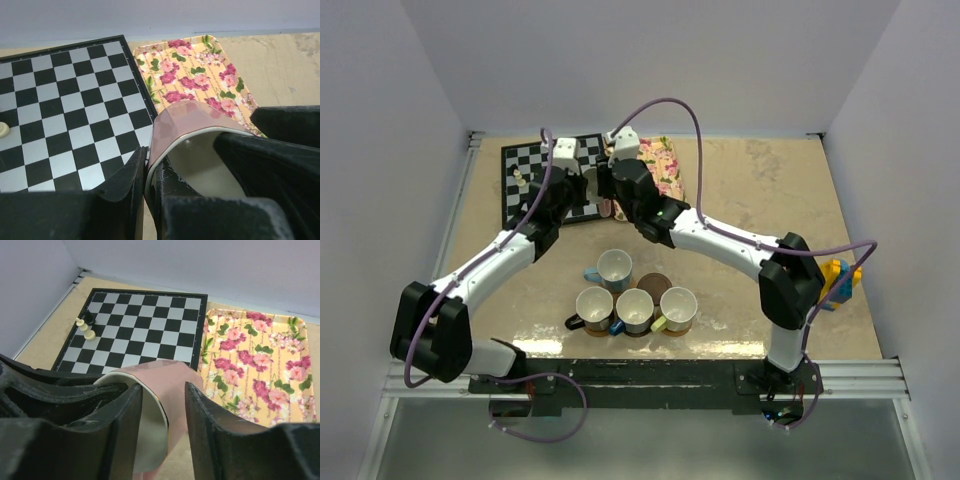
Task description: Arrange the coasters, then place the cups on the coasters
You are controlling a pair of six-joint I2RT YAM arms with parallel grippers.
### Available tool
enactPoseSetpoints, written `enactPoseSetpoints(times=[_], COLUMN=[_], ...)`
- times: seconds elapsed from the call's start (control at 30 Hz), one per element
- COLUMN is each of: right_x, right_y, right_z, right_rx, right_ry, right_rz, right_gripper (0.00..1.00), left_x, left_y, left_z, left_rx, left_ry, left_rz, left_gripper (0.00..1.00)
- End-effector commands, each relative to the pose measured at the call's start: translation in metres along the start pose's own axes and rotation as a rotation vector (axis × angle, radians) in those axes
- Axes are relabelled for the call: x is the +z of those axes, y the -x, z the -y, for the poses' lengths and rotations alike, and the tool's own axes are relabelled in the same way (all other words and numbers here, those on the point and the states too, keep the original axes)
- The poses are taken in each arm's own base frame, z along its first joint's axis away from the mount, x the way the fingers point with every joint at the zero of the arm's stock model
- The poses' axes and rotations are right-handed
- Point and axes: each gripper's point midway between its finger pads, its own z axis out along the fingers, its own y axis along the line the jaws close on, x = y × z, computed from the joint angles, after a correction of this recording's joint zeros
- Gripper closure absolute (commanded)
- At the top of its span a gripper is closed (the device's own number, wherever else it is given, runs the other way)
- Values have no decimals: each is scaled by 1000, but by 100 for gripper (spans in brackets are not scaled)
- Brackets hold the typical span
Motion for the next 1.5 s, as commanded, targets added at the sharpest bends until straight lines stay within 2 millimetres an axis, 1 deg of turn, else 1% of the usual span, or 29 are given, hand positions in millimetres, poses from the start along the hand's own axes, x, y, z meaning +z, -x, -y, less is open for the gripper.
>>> enactPoseSetpoints(times=[0.0,0.07,0.17,0.27,0.37,0.4,0.47,0.6,0.67,0.73,0.87,0.93,1.0,1.13,1.17,1.23,1.33,1.37,1.43,1.47], right_x=[3,6,8,8,9,9,10,10,11,11,12,13,12,12,11,8,6,5,7,7], right_y=[44,40,34,27,21,18,11,8,9,10,10,8,8,10,14,27,47,52,57,59], right_z=[5,2,4,8,12,15,19,25,26,27,34,38,40,47,50,55,67,70,79,84], right_rx=[-84,-130,-174,-211,-228,-268,-282,-279,-273,-271,-261,-260,-220,-206,-198,-165,-92,-71,-44,-38], right_ry=[-18,-1,-3,-16,-29,-34,-44,-56,-55,-53,-54,-41,-34,-34,-39,-48,-39,-36,-41,-52], right_rz=[90,74,53,33,12,4,-12,-22,-21,-22,-34,-43,-45,-43,-34,-3,45,58,67,69], right_gripper=[53,51,48,46,44,44,45,53,59,62,73,83,99,100,100,100,100,100,100,100], left_x=[-8,-9,-11,-14,-18,-19,-22,-29,-31,-33,-39,-41,-44,-46,-47,-48,-50,-51,-51,-51], left_y=[54,54,58,61,66,67,70,76,80,85,94,96,100,105,107,110,117,119,122,123], left_z=[41,44,45,50,51,52,53,55,56,57,56,57,58,60,61,61,60,61,61,62], left_rx=[65,85,97,124,142,147,150,148,144,144,128,114,98,81,78,79,82,84,84,84], left_ry=[-193,-207,-212,-249,-258,-261,-269,-283,-289,-293,-285,-290,-293,-302,-305,-306,-303,-305,-306,-310], left_rz=[114,106,110,109,117,120,125,139,149,162,188,193,205,220,227,238,264,272,281,286], left_gripper=[100,100,100,100,100,100,100,100,100,100,100,100,100,100,94,91,81,78,68,65])
